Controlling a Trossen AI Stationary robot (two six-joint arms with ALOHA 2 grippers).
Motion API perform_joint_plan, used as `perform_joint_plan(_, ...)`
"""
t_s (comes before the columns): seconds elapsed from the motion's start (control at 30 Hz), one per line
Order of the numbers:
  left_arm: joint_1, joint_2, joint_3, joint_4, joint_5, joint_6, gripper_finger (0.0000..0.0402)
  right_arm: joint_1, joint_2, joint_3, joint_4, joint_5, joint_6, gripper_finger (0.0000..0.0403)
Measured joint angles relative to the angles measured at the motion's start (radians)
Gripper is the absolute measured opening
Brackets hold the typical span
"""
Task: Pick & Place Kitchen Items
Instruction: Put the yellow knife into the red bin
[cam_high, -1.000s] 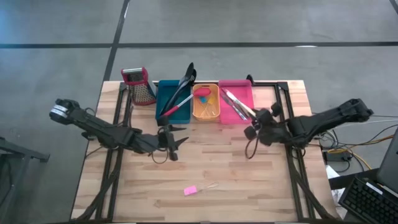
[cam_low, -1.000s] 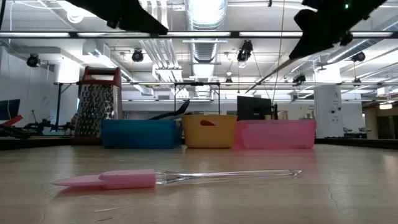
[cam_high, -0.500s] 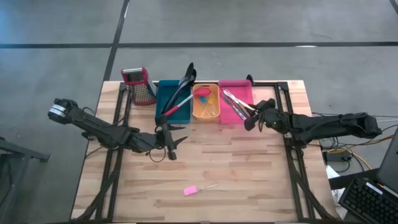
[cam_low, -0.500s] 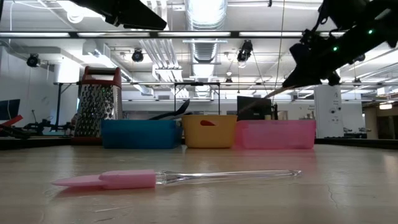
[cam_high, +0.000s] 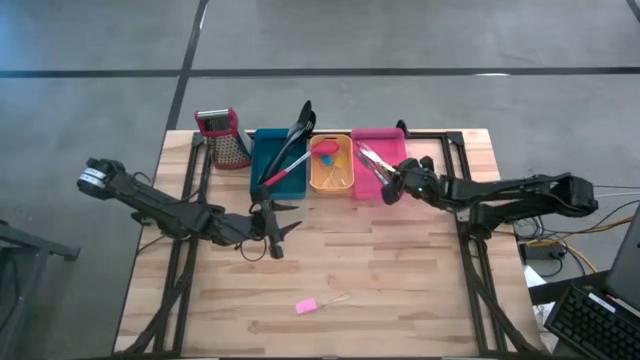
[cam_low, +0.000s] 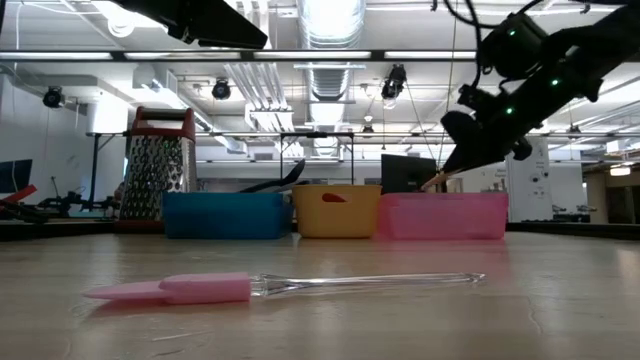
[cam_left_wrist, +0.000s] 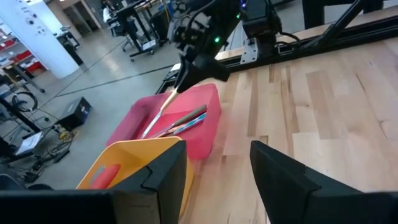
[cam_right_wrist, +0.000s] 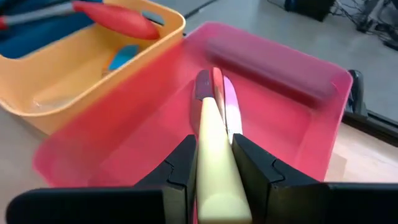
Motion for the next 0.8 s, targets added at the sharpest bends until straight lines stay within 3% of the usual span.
perform_joint_plan(0.53,-0.001,0.001,0.0,-0.025,0.0,-0.018,0.0181,-0.136,0.193,0.024,0.005,-0.208,0.009,0.007)
perform_joint_plan(0.8,-0.001,0.001,0.0,-0.025,0.023,-0.026,0.0181,-0.148,0.229,0.028,0.002,-0.217,0.007,0.007)
